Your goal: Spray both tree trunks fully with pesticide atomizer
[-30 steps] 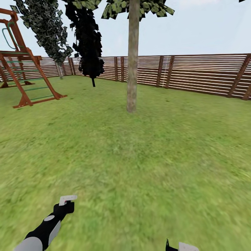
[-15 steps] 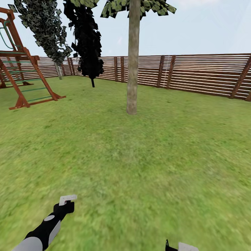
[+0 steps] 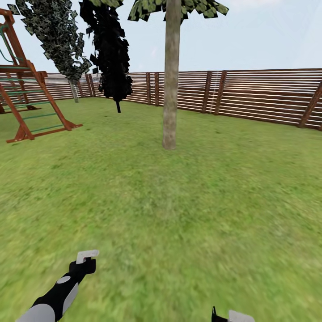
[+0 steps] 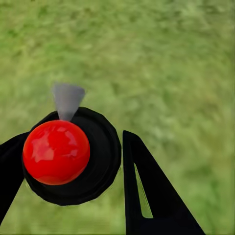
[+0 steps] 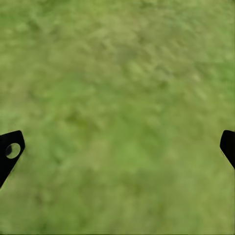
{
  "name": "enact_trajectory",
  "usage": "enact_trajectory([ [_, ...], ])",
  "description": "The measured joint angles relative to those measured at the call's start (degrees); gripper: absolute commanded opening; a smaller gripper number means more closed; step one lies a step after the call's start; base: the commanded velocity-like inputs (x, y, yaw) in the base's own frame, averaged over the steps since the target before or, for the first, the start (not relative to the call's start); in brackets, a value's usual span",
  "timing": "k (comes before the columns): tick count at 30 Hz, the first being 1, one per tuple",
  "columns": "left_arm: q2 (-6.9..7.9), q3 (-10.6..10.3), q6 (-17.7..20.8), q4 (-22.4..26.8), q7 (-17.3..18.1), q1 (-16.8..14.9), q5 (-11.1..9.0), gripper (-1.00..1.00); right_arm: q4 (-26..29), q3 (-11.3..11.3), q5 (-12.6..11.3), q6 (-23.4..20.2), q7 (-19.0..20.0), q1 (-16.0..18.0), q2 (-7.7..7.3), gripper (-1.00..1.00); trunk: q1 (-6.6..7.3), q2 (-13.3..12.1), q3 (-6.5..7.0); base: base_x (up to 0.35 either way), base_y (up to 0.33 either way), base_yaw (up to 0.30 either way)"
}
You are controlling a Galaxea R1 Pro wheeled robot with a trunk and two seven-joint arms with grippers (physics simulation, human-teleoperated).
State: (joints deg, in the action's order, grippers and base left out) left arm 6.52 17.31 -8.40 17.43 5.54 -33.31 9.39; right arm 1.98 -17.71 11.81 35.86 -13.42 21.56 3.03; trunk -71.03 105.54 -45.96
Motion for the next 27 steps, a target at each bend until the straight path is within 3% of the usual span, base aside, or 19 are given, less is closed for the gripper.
enact_trajectory([
  [5,-0.02,0.0,0.1,-0.1,0.4,0.0,-0.1,-1.0,0.9,0.1,0.2,0.1,0.2,0.1,-0.26,1.0,0.0,0.0,0.0,0.34,0.0,0.0],
  [9,-0.02,0.0,0.1,0.0,0.6,0.0,-0.1,-1.0,7.0,0.1,0.1,0.1,0.4,0.1,0.22,1.0,0.0,0.0,0.0,0.34,0.0,0.0],
  [12,-0.16,-0.1,0.1,0.0,0.7,0.0,-0.1,-1.0,14.2,0.1,0.1,-1.1,0.5,0.1,2.01,1.0,0.0,0.0,0.0,0.34,0.0,0.0],
  [14,-0.27,-0.2,0.2,0.0,0.7,0.0,-0.1,-1.0,18.4,0.3,0.1,-5.2,1.0,0.7,3.79,1.0,0.0,0.0,0.01,0.34,0.0,0.0],
  [16,-0.38,-0.4,0.2,0.1,0.7,0.0,0.0,-1.0,23.3,3.0,0.1,-10.9,1.6,2.0,5.37,1.0,0.0,0.0,0.01,0.34,0.0,0.0],
  [19,-0.7,-0.5,0.1,0.6,0.7,-0.3,0.3,-1.0,33.3,11.1,-0.1,-18.1,1.9,3.2,6.13,1.0,0.0,0.0,0.01,0.34,0.0,0.0],
  [21,-0.85,-0.5,0.1,2.2,0.8,-0.7,0.4,-1.0,38.9,14.3,-0.4,-23.8,1.9,3.4,6.47,1.0,0.0,0.0,0.01,0.34,0.0,0.0],
  [24,-0.87,-0.5,0.3,5.4,0.8,-0.8,0.3,-1.0,40.9,15.4,-0.5,-27.3,1.9,3.5,6.61,1.0,0.0,0.0,0.0,0.34,0.0,0.0],
  [27,-2.01,-0.6,0.3,7.8,0.8,-0.7,0.4,-1.0,41.3,15.6,-0.5,-27.9,2.0,3.5,6.63,1.0,0.0,0.0,0.0,0.34,0.0,0.0],
])
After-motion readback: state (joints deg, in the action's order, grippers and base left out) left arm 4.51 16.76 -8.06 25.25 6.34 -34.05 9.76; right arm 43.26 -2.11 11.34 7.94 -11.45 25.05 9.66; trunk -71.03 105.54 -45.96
